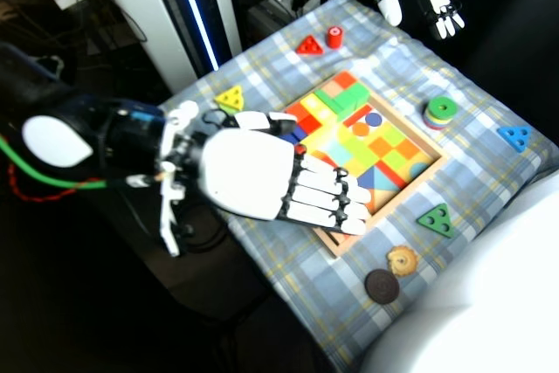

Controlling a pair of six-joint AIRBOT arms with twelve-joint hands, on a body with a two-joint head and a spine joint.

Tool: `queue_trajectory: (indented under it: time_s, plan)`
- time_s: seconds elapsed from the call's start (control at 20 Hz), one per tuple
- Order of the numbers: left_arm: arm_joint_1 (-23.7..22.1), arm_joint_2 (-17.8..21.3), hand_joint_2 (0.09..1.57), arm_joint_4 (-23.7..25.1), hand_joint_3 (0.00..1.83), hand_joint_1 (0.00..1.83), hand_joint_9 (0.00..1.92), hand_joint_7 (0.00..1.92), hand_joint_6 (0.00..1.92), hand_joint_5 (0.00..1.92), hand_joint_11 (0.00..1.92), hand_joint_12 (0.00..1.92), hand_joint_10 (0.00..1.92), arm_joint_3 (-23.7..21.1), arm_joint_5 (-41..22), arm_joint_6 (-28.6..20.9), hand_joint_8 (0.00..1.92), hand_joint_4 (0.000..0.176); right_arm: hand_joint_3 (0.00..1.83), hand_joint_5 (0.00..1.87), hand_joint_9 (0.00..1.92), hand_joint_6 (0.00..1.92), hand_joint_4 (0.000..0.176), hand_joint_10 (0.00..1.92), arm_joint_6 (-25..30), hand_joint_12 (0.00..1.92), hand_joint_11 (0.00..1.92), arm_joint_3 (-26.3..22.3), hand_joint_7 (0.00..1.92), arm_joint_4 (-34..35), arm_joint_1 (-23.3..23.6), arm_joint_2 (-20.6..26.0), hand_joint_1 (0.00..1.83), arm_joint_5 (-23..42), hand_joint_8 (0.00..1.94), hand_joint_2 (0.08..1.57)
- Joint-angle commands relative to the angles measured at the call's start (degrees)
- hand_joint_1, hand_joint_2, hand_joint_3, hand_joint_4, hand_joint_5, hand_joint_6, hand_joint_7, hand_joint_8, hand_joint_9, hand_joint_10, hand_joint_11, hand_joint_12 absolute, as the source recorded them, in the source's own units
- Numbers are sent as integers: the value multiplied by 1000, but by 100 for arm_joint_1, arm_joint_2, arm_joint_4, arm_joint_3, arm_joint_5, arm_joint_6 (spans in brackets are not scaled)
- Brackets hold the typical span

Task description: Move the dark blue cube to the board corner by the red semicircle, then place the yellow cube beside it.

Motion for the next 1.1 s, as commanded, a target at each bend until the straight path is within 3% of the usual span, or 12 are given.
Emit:
queue_trajectory:
  time_s: [0.0,0.1,0.15,0.3,0.45,0.65,0.7,0.8,0.9,0.95,1.0,1.05]
  plan:
    - [-28,-26,1399,231,2,407,204,229,4,333,0,0,5,25,-674,-33,4,14,26,269,0,0,45,0,-86,0,0,-52,0,308,71,58,0,790,0,1062]
    - [-23,-27,1398,229,1,412,208,234,8,344,0,0,7,13,-680,-33,5,0,22,273,0,0,45,0,-986,0,0,-456,38,1026,-110,291,0,1103,1,1129]
    - [-14,-26,1402,229,3,432,198,225,3,336,0,0,2,9,-702,-33,1,0,10,282,0,3,73,0,-1605,0,0,-727,78,1485,-268,436,0,1320,14,1120]
    - [-16,10,1392,239,0,405,206,226,7,332,0,0,12,16,-785,-31,5,9,13,240,0,0,22,0,-2754,0,0,-1353,95,2699,-1097,780,0,2243,14,1135]
    - [-32,61,1396,283,0,416,137,194,0,291,0,0,0,1,-855,-31,0,37,10,190,0,1,2,0,-2828,0,0,-1738,60,3906,-2381,934,0,3787,0,1136]
    - [-62,74,1408,287,4,388,122,168,0,266,0,0,0,3,-802,-31,0,59,16,191,27,3,0,9,-2828,0,0,-2275,110,5488,-4290,948,0,5887,15,1166]
    - [-87,69,1405,278,2,360,125,171,1,269,0,0,1,25,-748,-31,1,60,18,202,23,7,0,6,-2828,0,0,-2352,112,5676,-4436,919,0,6151,14,1173]
    - [-103,67,1401,275,1,304,110,164,1,265,0,0,0,31,-746,-33,0,53,0,210,24,9,22,6,-2778,1,3,-2516,109,6091,-4745,773,0,6657,11,1126]
    - [-84,65,1400,269,0,323,120,168,1,270,0,0,4,7,-802,-32,1,50,0,207,25,6,17,5,-2758,0,0,-2629,124,6338,-4865,603,0,6912,14,1137]
    - [-79,64,1394,260,0,273,107,169,0,269,0,0,2,6,-802,-32,0,55,0,217,37,9,54,9,-2737,0,0,-2659,124,6448,-4916,522,0,7029,11,1123]
    - [-77,60,1394,255,0,263,101,167,0,265,0,0,0,5,-802,-32,0,53,0,215,39,7,72,9,-2722,2,4,-2677,123,6550,-4942,449,0,7072,10,1131]
    - [-74,57,1394,254,0,263,101,167,0,265,0,0,0,1,-813,-32,0,53,0,215,39,7,72,9,-2722,2,4,-2676,123,6610,-4941,377,0,7072,10,1131]
